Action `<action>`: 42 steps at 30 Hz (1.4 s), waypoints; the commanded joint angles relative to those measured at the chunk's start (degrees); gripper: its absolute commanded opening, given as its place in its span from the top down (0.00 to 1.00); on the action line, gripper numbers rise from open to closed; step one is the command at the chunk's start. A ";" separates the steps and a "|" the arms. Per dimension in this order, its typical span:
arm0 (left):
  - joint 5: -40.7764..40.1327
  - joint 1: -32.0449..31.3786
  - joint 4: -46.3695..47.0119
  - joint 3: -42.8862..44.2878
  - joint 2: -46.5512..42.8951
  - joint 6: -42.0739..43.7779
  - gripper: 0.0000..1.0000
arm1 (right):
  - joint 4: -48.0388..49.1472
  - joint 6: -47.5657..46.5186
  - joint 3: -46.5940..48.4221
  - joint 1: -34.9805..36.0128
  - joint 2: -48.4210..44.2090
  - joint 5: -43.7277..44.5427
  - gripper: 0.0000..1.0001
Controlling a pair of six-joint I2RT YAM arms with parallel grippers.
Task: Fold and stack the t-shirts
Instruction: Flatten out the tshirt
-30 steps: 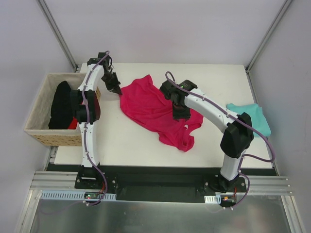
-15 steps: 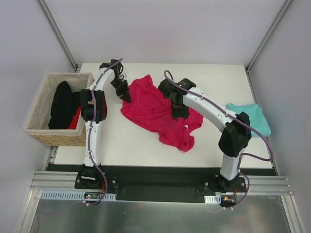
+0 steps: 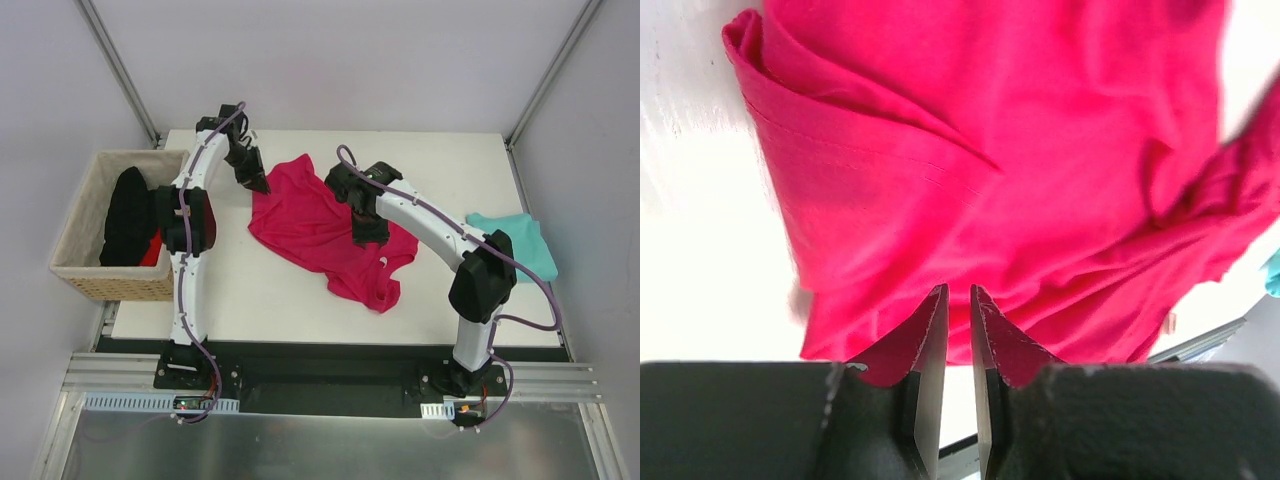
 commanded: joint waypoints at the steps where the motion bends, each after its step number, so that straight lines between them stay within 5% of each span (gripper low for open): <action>1: 1.44 0.38 -0.28 2.61 -5.78 -0.53 0.86 | -1.22 0.78 1.99 0.31 -0.32 -0.12 0.63; 42: -2.86 -0.15 -4.50 -3.27 1.51 0.17 0.87 | -0.17 2.37 -3.72 0.22 -3.31 0.49 0.64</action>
